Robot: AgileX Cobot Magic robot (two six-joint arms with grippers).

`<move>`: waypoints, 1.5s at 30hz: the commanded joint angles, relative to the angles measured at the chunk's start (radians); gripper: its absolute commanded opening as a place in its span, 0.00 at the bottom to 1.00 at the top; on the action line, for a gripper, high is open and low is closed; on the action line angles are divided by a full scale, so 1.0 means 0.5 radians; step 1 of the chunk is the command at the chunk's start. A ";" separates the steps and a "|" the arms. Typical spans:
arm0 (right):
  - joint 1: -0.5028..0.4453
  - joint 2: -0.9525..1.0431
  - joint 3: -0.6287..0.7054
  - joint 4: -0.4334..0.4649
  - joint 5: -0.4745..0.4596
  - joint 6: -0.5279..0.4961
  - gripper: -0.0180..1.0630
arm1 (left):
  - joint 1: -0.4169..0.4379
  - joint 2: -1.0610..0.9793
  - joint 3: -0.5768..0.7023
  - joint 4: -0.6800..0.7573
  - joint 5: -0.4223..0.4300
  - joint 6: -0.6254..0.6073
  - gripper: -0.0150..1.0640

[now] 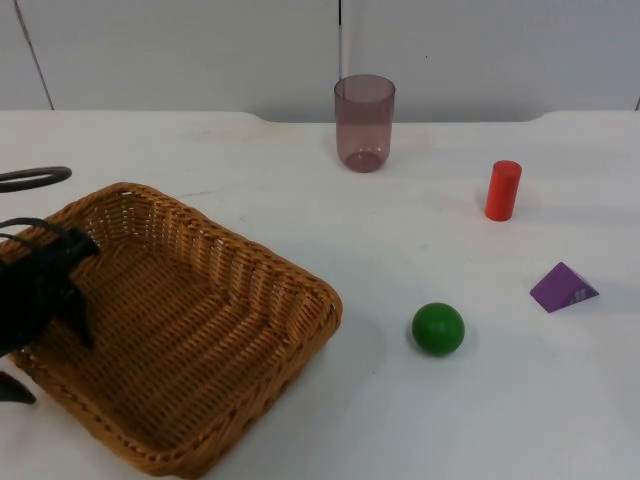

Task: Pick up the basket with the left hand and place the triangular block into the basket with the right hand.

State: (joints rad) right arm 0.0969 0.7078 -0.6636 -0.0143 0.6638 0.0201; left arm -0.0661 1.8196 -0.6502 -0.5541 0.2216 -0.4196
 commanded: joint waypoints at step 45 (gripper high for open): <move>-0.012 -0.005 -0.014 -0.004 -0.014 -0.017 0.99 | 0.949 -0.993 -0.107 -0.120 1.585 1.557 0.01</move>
State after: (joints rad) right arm 0.0969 0.7078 -0.6636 -0.0143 0.6638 0.0201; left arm 0.4033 1.3089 -0.6933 -0.5838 0.9562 0.2544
